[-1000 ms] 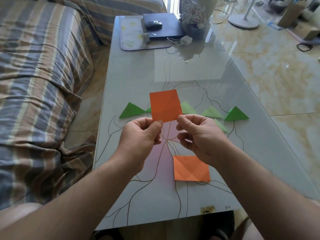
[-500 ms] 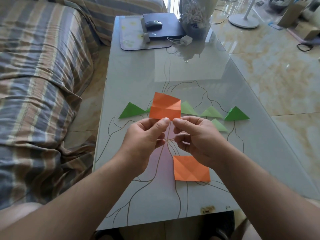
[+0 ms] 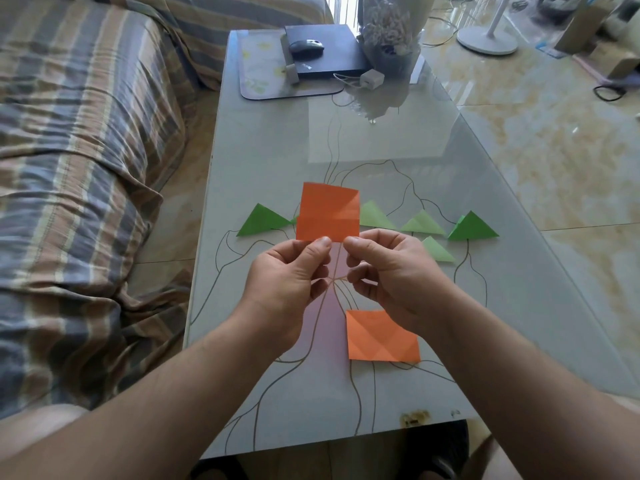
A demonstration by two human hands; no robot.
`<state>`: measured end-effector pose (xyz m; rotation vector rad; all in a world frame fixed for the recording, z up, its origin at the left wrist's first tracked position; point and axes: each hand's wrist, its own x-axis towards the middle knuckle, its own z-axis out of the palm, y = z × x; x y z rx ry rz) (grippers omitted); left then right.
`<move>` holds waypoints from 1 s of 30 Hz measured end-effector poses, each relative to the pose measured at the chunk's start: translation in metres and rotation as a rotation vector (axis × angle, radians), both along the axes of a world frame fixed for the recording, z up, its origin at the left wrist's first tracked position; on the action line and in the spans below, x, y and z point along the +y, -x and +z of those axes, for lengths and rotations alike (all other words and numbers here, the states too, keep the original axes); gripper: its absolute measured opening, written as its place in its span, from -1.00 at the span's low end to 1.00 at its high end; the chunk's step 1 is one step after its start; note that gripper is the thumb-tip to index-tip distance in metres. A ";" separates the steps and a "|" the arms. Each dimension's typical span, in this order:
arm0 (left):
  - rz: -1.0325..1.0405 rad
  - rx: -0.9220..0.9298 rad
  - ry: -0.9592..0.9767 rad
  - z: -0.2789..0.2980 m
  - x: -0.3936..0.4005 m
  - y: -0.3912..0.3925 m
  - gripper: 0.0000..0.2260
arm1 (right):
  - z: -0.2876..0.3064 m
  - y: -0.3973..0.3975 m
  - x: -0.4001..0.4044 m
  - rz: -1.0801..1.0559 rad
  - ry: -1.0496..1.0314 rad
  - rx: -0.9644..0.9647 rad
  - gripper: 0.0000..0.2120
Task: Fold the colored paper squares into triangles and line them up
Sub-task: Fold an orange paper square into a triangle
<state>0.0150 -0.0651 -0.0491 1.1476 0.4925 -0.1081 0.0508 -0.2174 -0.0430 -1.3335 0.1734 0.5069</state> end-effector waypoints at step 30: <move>-0.005 -0.036 -0.105 0.011 0.010 -0.003 -0.84 | 0.002 -0.007 -0.009 0.002 0.035 -0.035 -0.84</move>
